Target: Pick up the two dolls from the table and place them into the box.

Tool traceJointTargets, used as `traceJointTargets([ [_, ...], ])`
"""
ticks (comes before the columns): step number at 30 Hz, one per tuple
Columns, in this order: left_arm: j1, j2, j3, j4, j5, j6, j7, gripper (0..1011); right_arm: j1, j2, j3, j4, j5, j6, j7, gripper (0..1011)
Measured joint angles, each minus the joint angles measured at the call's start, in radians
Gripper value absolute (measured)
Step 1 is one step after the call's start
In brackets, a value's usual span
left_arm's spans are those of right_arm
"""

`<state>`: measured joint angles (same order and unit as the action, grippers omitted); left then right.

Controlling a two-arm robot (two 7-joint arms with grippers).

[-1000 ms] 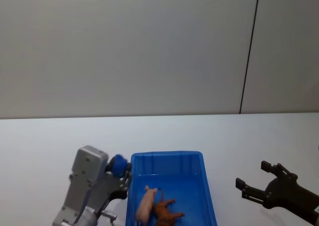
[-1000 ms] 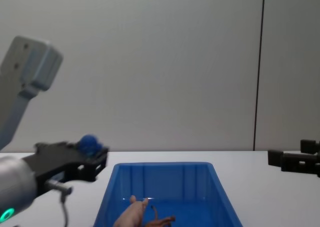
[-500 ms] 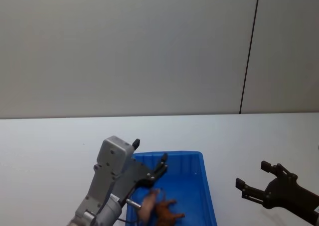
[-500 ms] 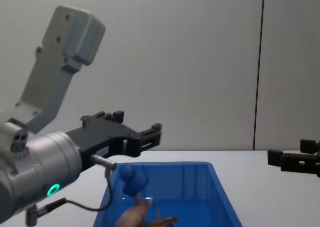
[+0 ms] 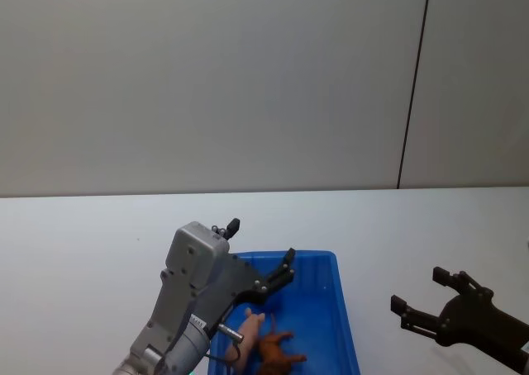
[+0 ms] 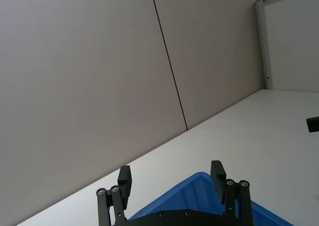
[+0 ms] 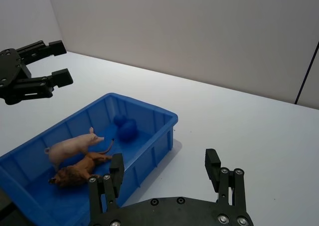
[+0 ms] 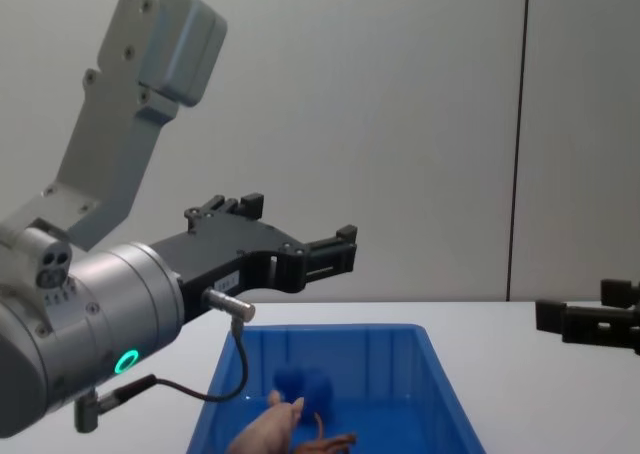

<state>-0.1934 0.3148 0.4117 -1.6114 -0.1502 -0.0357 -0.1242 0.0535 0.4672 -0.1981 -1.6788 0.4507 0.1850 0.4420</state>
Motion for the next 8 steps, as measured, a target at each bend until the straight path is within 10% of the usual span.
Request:
traceJointTargets([
  [8, -0.001, -0.001, -0.001, -0.003, 0.001, -0.013, -0.008, 1002, 0.0, 0.0, 0.0, 0.0, 0.0, 0.0, 0.0, 1001],
])
